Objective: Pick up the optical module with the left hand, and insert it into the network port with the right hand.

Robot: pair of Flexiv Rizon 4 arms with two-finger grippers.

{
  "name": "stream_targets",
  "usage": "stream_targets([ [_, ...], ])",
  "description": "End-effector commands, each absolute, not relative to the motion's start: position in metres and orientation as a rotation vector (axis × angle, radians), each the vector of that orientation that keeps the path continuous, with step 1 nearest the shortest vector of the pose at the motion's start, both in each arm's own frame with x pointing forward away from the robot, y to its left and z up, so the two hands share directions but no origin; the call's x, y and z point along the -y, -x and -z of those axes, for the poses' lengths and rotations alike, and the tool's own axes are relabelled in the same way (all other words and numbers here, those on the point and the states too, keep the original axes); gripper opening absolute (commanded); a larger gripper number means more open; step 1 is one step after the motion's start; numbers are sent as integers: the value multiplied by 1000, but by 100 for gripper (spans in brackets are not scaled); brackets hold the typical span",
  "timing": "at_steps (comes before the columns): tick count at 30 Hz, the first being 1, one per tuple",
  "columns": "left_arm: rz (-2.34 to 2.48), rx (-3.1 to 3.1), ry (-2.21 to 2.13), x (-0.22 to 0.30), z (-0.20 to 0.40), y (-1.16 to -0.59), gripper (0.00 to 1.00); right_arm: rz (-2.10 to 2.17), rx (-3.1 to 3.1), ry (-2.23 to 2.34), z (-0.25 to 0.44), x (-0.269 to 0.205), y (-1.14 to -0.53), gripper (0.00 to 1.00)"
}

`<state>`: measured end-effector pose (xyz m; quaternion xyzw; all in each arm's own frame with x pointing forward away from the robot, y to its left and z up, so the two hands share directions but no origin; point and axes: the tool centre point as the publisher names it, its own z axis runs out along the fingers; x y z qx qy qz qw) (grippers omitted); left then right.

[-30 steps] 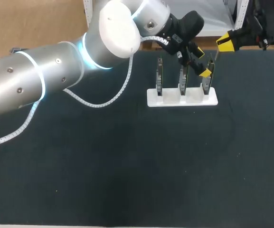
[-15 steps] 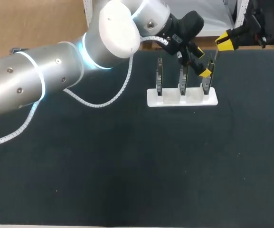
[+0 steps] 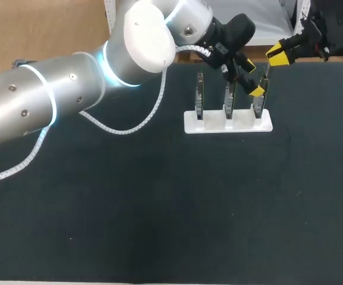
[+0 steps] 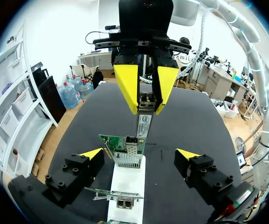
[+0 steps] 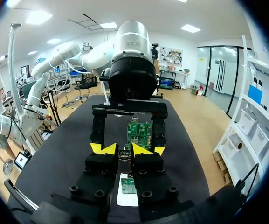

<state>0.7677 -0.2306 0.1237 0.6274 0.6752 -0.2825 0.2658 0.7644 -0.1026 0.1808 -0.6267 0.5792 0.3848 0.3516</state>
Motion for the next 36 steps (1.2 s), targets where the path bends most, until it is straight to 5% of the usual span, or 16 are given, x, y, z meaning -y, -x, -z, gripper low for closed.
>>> stream_targets([
  [1,762,-1828,-1698,231,-124,-769,100,-1000,-1501,1624,-180,102,-766,0],
  [36,762,-1828,-1698,231,-124,-769,100,-989,-1534,1635,-170,101,-771,0],
])
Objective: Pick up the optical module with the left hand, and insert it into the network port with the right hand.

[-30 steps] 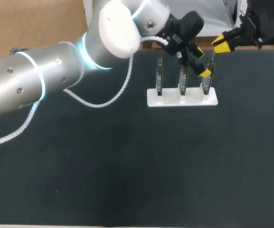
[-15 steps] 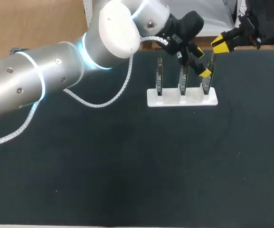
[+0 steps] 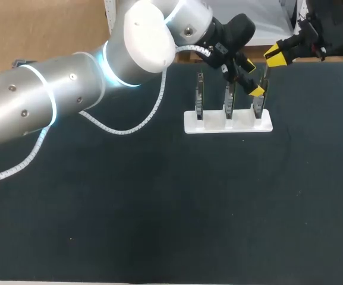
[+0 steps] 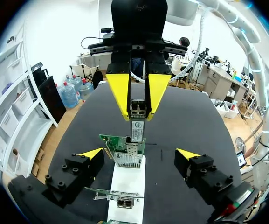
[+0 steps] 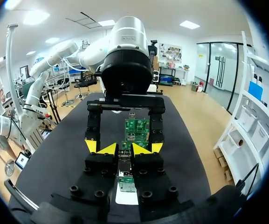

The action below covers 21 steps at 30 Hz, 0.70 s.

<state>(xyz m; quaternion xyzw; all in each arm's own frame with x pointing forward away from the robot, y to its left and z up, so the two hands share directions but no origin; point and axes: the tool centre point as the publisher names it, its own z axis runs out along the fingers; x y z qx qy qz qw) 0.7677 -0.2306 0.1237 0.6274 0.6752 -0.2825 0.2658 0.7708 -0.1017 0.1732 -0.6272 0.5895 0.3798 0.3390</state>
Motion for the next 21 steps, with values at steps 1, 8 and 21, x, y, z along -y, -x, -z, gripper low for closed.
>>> stream_targets([
  [1,762,-1828,-1698,231,-124,-769,100,-988,-1532,1634,-171,101,-771,0],
  [8,762,-1828,-1698,231,-124,-769,100,-943,-1535,1619,-178,102,-771,0],
  [21,762,-1828,-1698,231,-124,-769,100,-947,-1538,1614,-176,100,-771,0],
])
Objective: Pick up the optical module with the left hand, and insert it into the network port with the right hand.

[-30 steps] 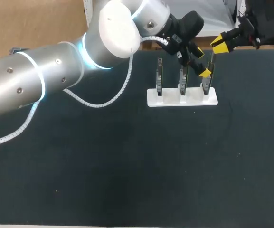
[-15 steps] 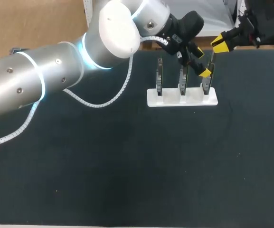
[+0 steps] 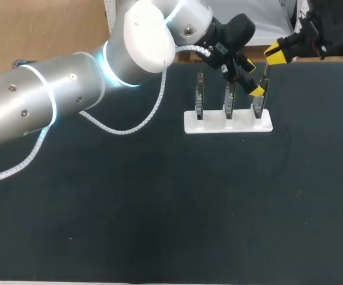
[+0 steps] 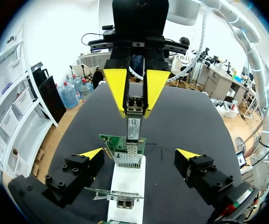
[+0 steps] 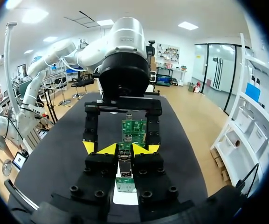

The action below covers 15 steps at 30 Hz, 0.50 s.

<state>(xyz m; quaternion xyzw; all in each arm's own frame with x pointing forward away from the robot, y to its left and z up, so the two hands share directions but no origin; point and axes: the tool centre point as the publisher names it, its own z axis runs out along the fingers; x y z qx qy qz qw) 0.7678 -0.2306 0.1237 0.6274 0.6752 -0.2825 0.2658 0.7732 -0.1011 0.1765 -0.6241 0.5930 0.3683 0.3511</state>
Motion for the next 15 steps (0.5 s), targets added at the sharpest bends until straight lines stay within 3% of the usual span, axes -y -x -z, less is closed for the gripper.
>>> stream_targets([
  [1,762,-1828,-1698,231,-124,-769,100,-948,-1538,1614,-176,100,-771,0],
  [15,762,-1828,-1698,231,-124,-769,100,-947,-1554,1617,-173,99,-768,0],
])
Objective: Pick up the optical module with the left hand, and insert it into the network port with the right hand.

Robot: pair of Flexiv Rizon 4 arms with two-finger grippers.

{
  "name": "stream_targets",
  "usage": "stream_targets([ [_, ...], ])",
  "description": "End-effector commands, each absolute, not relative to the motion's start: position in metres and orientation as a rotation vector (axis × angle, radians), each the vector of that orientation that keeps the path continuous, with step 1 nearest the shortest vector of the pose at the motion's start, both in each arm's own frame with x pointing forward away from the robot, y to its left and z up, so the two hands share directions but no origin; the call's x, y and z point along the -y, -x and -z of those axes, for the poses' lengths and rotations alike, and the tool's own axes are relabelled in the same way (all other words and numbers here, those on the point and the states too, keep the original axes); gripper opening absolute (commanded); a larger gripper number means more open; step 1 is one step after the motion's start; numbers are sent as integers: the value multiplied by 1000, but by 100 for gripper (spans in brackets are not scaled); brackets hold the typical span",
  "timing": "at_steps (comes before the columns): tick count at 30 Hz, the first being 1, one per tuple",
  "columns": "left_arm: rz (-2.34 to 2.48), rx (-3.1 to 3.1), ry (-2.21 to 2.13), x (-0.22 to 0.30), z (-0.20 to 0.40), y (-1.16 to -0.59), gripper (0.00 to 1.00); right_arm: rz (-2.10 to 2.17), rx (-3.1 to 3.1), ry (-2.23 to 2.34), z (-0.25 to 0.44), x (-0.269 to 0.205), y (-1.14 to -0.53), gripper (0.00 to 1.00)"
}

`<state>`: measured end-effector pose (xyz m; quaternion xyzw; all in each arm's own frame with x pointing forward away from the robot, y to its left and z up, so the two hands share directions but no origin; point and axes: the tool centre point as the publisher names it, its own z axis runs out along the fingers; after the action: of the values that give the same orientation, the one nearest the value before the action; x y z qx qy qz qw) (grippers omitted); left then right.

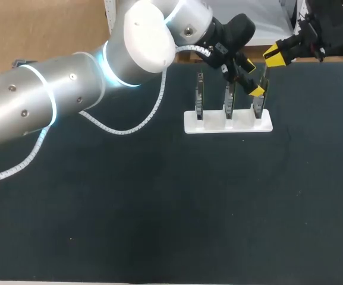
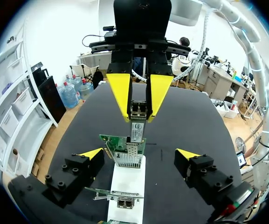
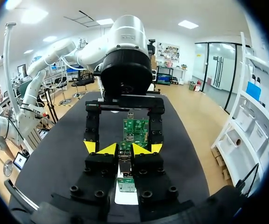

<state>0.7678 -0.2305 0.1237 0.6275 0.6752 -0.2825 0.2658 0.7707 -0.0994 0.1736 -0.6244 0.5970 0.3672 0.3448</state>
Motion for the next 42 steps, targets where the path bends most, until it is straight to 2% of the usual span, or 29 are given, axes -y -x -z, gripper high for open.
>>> stream_targets([
  [1,762,-1828,-1698,231,-124,-769,100,-946,-1555,1616,-172,99,-768,0],
  [42,762,-1828,-1698,231,-124,-769,100,-941,-1548,1579,-171,101,-772,0],
])
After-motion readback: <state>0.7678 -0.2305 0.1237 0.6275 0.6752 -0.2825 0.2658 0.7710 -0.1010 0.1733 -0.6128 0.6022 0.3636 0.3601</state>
